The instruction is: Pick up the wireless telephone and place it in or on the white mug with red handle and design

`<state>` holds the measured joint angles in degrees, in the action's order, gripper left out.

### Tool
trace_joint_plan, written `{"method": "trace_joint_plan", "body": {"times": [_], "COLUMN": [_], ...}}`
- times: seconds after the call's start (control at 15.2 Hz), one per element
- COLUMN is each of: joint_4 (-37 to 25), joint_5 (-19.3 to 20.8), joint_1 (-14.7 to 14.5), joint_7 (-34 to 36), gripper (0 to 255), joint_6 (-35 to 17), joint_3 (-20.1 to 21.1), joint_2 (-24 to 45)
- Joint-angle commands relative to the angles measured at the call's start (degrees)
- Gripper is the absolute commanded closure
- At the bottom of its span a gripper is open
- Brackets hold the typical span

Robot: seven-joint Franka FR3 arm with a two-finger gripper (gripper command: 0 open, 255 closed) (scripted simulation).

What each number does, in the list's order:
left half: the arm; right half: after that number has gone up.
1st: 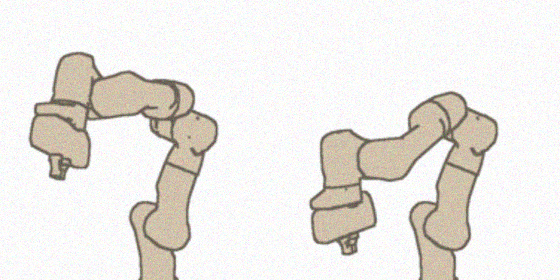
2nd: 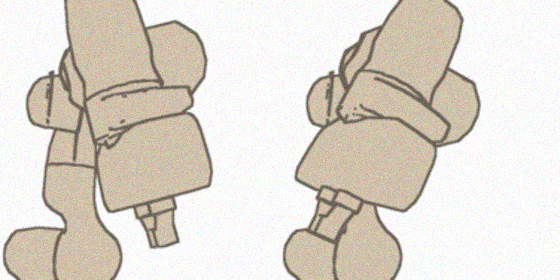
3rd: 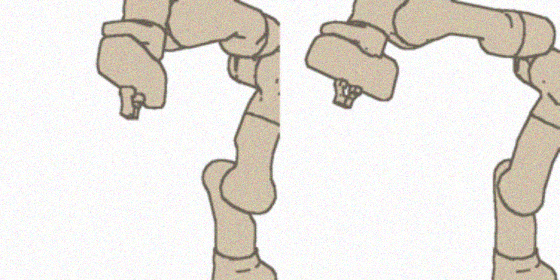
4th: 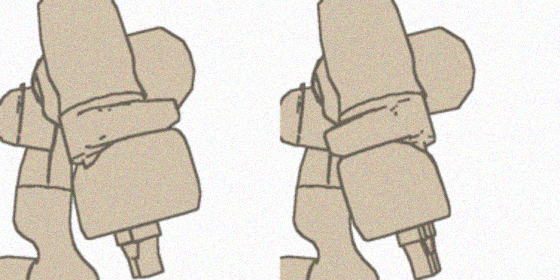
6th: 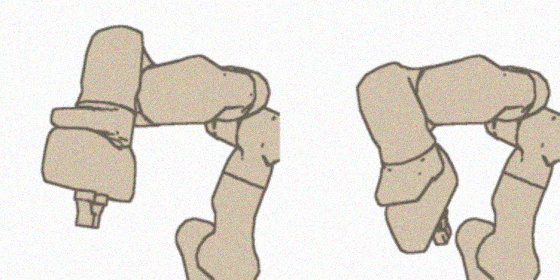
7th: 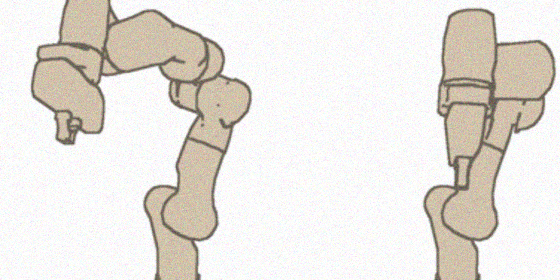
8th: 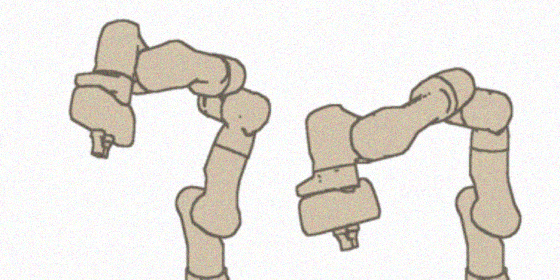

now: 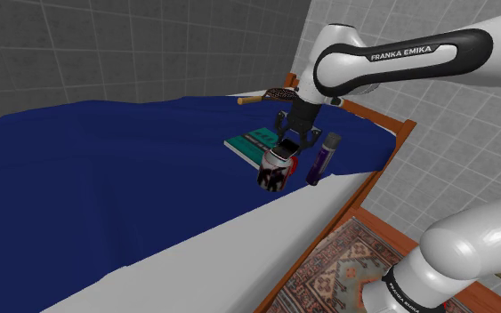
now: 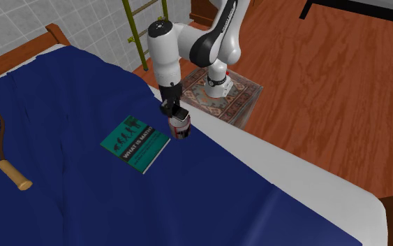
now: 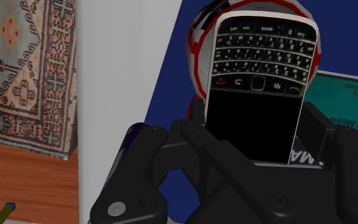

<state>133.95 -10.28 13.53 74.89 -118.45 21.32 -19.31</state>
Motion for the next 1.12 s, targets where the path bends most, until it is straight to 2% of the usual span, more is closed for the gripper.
{"method": "trace_joint_plan", "body": {"times": [0.0, 0.2, 0.73, 0.79, 1.06], "joint_4": [1.05, 2.84, 2.84, 2.86, 2.85], "joint_5": [-0.02, 0.00, 0.00, 0.00, 0.01], "joint_1": [-0.04, -0.05, -0.06, -0.06, -0.05], "joint_7": [0.08, 0.12, 0.12, 0.12, 0.10], "gripper": [255, 255, 255, 0, 0], "joint_6": [-1.58, -4.37, -4.37, -4.39, -4.38], "joint_3": [0.25, 0.61, 0.60, 0.60, 0.59], "joint_2": [0.50, 1.52, 1.52, 1.52, 1.53]}}
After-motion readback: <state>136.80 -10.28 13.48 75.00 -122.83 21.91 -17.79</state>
